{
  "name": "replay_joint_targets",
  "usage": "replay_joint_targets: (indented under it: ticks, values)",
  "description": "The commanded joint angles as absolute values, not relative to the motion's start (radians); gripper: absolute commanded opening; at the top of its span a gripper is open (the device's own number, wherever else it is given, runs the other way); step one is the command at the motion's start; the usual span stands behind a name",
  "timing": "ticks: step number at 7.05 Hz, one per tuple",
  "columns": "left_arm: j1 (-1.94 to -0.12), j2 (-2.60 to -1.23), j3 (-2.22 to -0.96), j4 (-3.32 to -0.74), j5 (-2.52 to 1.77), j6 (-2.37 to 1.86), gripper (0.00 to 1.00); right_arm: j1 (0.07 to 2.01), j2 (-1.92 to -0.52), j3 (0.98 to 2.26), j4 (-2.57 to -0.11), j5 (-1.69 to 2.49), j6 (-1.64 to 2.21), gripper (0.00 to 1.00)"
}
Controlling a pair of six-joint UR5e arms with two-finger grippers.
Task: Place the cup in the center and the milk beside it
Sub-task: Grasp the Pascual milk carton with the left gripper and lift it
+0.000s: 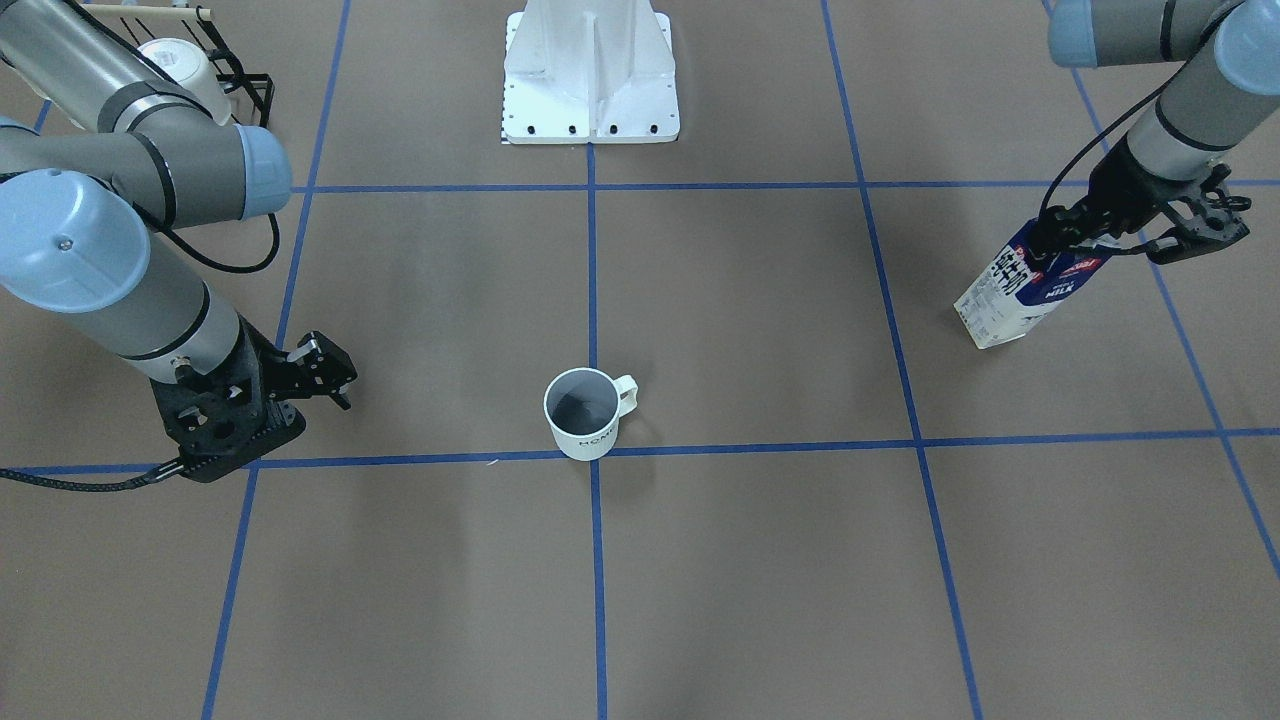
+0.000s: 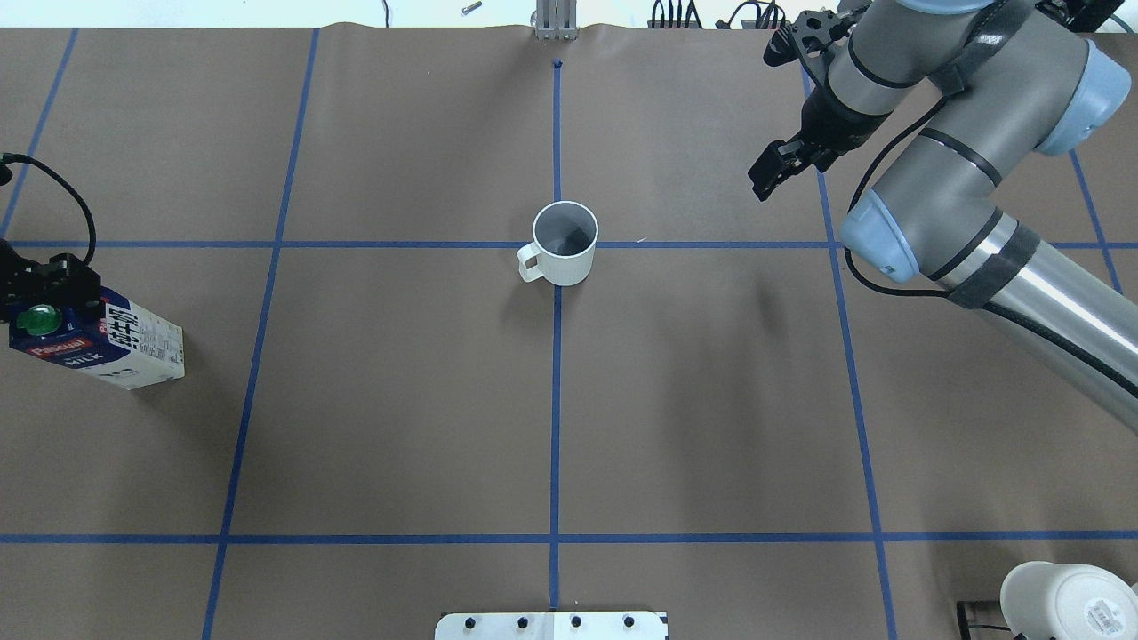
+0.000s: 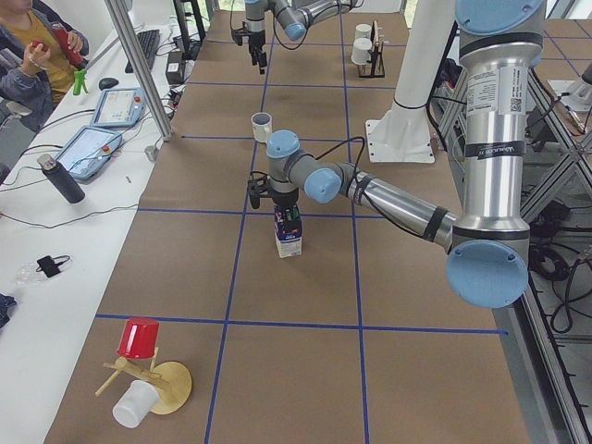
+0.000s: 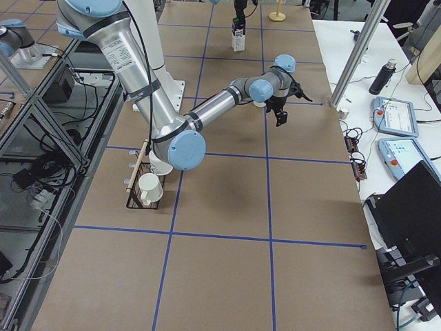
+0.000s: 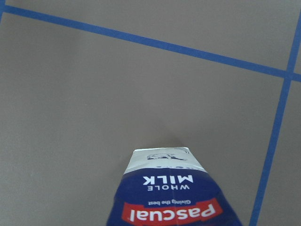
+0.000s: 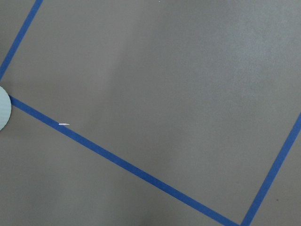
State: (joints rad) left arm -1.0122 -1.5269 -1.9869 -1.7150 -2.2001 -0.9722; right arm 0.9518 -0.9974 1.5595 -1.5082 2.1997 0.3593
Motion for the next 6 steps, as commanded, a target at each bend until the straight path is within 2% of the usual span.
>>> replay_joint_targets:
  ticks: [1,2,3,4,6]
  values:
    - [-1.020,-1.539,-2.006,-1.713,-2.210,-0.971,0.10,0.951,-0.999,1.565,-1.509,2.201,0.360,1.00]
    - [-1.022,-1.551,-2.037,-1.704,-2.210,-0.973,0.10,0.960,-1.002,1.589,-1.517,2.204,0.360,1.00]
    - [-1.025,-1.706,-2.040,-1.536,-2.209,-0.971,0.10,0.977,-1.064,1.653,-1.519,2.212,0.359,1.00]
    - [-1.020,-1.982,-1.976,-1.297,-2.198,-0.965,0.10,0.985,-1.124,1.714,-1.519,2.210,0.359,1.00]
    - [-0.964,-2.323,-1.707,-1.262,-2.194,-0.869,0.10,1.066,-1.292,1.811,-1.519,2.217,0.353,1.00]
